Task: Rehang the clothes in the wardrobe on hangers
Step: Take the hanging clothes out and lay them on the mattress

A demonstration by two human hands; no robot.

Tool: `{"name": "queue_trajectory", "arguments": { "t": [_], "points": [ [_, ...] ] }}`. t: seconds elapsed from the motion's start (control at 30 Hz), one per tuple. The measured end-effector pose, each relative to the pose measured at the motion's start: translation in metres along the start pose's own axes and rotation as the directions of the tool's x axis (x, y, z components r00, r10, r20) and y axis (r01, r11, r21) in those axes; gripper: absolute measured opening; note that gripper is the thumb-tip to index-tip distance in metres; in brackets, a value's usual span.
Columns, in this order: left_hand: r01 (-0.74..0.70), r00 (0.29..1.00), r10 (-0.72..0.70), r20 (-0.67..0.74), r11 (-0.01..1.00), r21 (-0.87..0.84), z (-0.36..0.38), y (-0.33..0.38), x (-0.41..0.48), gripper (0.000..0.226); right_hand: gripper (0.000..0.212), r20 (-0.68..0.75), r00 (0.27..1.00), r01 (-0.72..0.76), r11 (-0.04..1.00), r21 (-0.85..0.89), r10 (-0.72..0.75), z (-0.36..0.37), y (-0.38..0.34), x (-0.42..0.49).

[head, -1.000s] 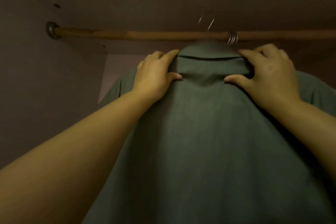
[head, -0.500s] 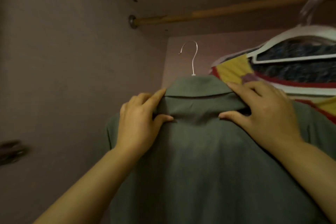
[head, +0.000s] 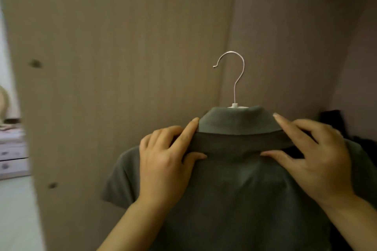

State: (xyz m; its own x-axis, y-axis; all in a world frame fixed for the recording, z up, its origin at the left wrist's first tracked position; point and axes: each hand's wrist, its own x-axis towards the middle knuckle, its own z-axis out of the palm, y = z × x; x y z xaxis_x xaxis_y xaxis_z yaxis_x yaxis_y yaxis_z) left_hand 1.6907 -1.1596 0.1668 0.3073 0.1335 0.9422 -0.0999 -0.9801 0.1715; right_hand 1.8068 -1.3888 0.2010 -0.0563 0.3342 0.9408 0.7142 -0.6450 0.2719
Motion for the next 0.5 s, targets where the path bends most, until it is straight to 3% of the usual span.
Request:
{"name": "queue_trajectory", "arguments": {
  "t": [0.23, 0.5],
  "points": [
    [0.081, 0.997, -0.083, -0.005, 0.952, 0.297, -0.142, -0.116, -0.031, 0.053, 0.054, -0.045, 0.999, 0.012, 0.963, 0.270, 0.001, 0.063, -0.174, 0.045],
    [0.193, 0.981, -0.179, -0.078, 0.828, 0.526, -0.319, -0.231, -0.090, 0.054, 0.053, -0.111, 0.993, 0.092, 0.825, 0.558, -0.036, 0.106, -0.389, 0.080]
  ]
}}
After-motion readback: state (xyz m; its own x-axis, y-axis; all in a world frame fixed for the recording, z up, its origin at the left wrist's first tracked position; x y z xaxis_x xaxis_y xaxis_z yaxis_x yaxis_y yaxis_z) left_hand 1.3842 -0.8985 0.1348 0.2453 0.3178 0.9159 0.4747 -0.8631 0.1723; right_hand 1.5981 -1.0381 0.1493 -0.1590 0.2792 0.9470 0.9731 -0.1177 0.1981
